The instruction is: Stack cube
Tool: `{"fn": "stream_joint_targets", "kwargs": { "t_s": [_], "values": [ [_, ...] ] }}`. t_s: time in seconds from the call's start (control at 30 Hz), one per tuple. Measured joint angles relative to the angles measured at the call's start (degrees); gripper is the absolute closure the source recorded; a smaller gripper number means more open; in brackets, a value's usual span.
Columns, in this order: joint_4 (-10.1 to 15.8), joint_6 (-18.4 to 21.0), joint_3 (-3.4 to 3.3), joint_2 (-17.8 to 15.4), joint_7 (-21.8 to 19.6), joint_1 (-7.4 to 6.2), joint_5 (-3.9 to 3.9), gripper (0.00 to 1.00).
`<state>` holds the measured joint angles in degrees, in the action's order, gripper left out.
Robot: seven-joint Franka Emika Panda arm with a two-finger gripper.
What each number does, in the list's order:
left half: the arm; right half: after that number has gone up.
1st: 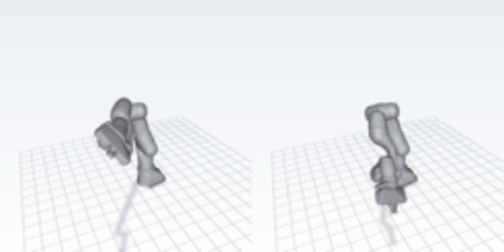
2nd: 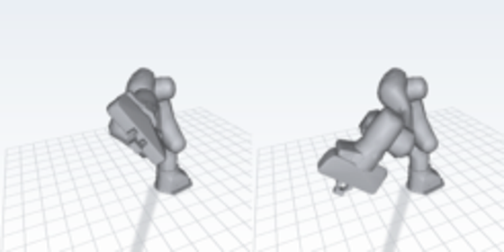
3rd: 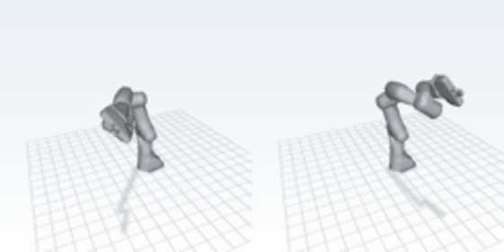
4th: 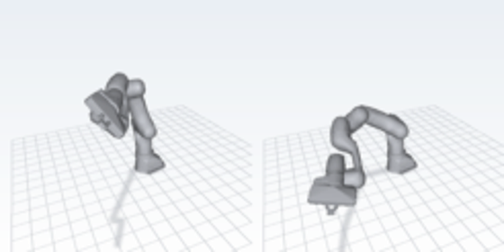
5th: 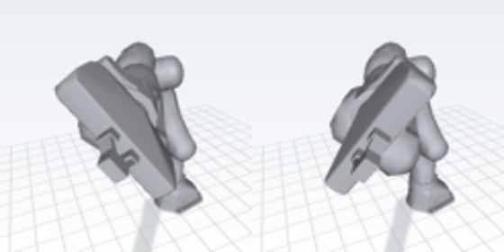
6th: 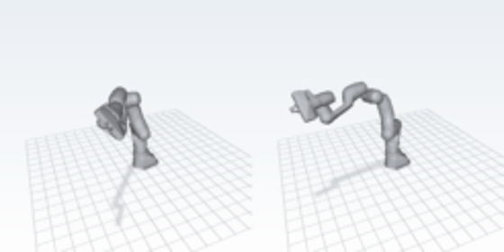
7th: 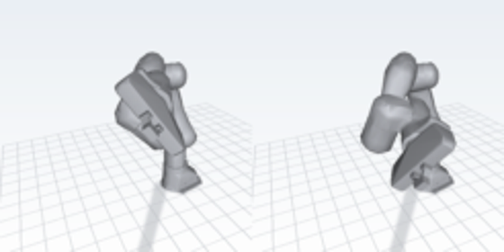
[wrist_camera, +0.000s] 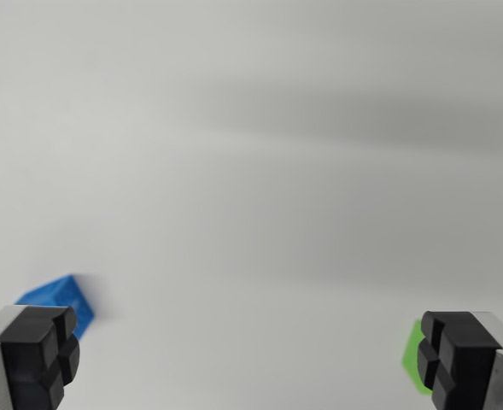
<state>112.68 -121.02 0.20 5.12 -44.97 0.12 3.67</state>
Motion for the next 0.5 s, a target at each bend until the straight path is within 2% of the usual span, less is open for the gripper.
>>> {"fn": "stream_joint_targets", "kwargs": {
  "t_s": [0.5],
  "values": [
    [2.15,-1.20,0.28,-0.57,0.04,-0.43,0.00,0.00]
  ]
}}
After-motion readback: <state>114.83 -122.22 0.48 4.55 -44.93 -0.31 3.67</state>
